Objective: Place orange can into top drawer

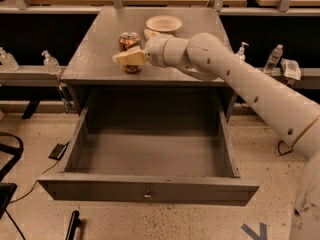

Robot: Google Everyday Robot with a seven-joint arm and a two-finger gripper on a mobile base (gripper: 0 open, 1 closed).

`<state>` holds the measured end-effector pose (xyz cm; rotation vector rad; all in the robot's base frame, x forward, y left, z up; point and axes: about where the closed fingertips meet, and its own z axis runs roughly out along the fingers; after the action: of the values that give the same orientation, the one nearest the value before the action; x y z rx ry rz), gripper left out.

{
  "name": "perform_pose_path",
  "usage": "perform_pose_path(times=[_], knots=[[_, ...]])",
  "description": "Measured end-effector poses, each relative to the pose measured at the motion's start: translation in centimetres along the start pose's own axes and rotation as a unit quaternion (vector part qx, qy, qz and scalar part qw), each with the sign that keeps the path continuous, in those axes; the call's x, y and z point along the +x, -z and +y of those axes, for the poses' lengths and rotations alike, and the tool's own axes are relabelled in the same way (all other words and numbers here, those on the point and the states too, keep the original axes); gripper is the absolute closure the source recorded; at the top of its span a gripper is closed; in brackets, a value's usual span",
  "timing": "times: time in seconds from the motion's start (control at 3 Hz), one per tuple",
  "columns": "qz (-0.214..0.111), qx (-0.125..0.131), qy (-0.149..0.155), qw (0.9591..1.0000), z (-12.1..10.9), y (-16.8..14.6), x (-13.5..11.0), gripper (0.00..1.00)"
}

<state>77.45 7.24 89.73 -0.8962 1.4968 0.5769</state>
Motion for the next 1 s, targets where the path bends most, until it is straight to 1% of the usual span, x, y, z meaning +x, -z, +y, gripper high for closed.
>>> perform_pose_path(times=[0.33,0.67,1.0], knots=[[0.005,0.017,-0.033,0.9993,-1.0,1.1,0.6,0.38],[0.022,0.002,-0.029,0.9993,-0.4,1.0,0.3,0.69],[0.029,-0.021,-0.023,0.9991,0.6,0.5,0.0,0.92]])
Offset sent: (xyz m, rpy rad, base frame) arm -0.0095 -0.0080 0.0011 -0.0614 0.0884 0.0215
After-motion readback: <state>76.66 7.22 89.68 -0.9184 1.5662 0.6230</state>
